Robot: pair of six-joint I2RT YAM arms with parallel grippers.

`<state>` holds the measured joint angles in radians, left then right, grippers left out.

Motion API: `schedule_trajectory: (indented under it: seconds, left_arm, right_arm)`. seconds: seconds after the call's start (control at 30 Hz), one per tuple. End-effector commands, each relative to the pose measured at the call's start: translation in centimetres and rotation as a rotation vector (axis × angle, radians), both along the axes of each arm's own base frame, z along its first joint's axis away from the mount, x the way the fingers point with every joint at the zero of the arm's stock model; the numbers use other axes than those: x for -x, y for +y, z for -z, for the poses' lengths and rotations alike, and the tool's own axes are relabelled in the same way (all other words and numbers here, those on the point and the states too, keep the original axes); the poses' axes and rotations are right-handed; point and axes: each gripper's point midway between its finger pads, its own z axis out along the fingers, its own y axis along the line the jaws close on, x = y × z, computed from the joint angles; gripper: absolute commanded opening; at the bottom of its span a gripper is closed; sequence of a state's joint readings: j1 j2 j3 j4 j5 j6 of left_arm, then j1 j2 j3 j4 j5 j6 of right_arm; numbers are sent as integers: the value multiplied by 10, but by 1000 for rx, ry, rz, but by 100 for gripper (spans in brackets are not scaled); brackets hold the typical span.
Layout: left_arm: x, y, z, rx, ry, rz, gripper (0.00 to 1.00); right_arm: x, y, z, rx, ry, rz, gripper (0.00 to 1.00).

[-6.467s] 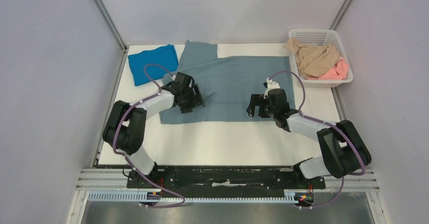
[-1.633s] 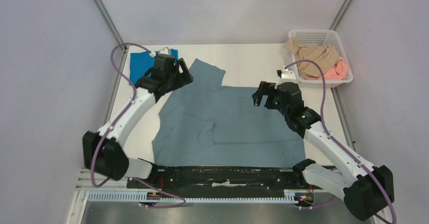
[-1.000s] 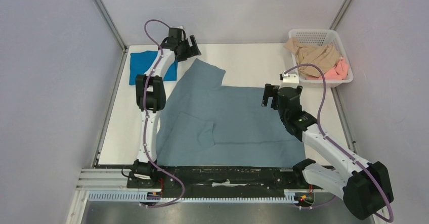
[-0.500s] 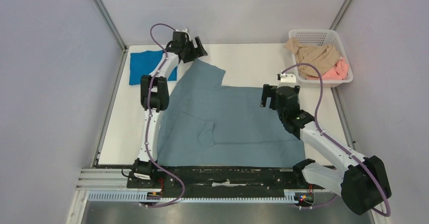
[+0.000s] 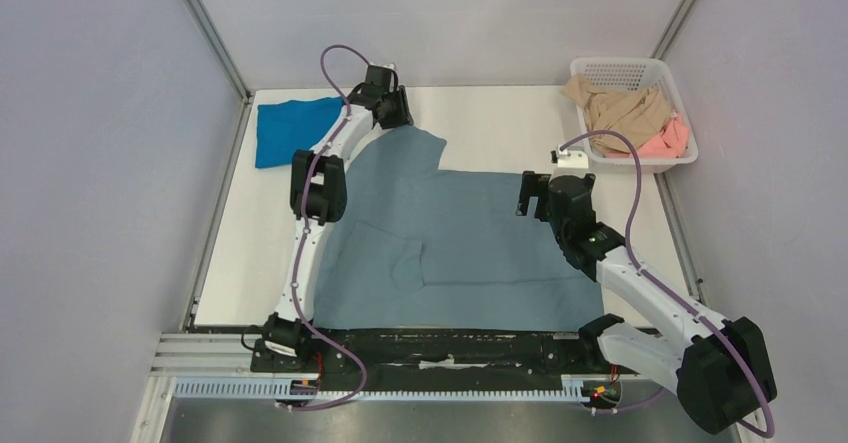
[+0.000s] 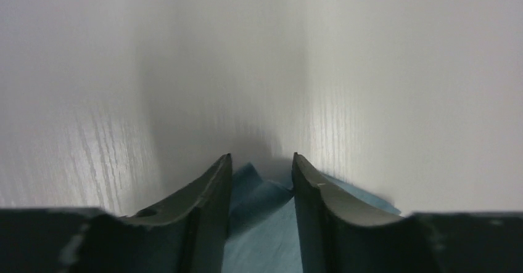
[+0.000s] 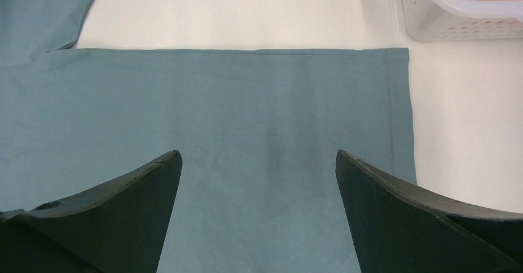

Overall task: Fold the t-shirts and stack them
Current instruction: Grab the side of the flattened tshirt furthest away from the robot with both arms

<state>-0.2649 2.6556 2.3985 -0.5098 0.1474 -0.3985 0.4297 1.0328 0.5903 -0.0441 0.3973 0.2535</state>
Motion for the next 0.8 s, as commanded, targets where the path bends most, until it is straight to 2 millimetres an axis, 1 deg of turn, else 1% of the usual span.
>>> schedule_trajectory:
  seconds: [0.0, 0.1, 0.13, 0.23, 0.3, 0.37, 0.4, 0.43, 0.5, 0.53, 0.57, 0.6, 0.63, 0.7, 0.73, 0.77]
  left_arm:
    - [18, 14, 3, -128, 53, 14, 36]
    - [18, 18, 3, -147, 54, -6, 9]
    - [17, 21, 2, -159, 52, -20, 3]
    - [16, 25, -4, -178, 37, -20, 2]
    - [16, 26, -13, -185, 23, -15, 2]
    - [13, 42, -21, -245, -3, -80, 2]
    - [12, 52, -24, -282, -11, -132, 2]
    - [11, 66, -28, -322, -25, -192, 2]
    - [9, 76, -34, -340, -40, -213, 2]
    - [9, 76, -36, -328, -42, -205, 2]
    - [10, 76, -37, -320, -42, -199, 2]
    - [10, 76, -38, -319, -45, -202, 2]
    - [10, 77, -40, -317, -47, -209, 2]
    - [9, 76, -42, -310, -53, -204, 2]
    - [9, 75, -42, -306, -52, -199, 2]
    - [10, 74, -43, -304, -53, -193, 2]
  right_arm:
    - [-1, -1, -6, -15, -28, 7, 98]
    - [-1, -6, -5, -3, -22, 28, 98]
    - [-1, -9, -4, 7, -15, 46, 98]
    - [-1, -24, 2, 34, 29, 123, 98]
    - [-4, -32, 6, 46, 72, 173, 98]
    - [-9, -38, 11, 63, 121, 212, 98]
    - [-13, -41, 15, 75, 143, 232, 98]
    - [-20, -42, 16, 76, 154, 256, 98]
    - [-36, -41, 21, 93, 204, 290, 98]
    - [-50, -37, 22, 114, 226, 287, 98]
    - [-61, -38, 27, 143, 245, 298, 98]
    - [-73, -39, 25, 165, 247, 330, 98]
    - [-85, -41, 29, 187, 265, 361, 98]
    - [-107, -51, 32, 247, 283, 433, 98]
    - [-115, -58, 38, 284, 300, 478, 98]
    - [-124, -64, 40, 305, 309, 513, 98]
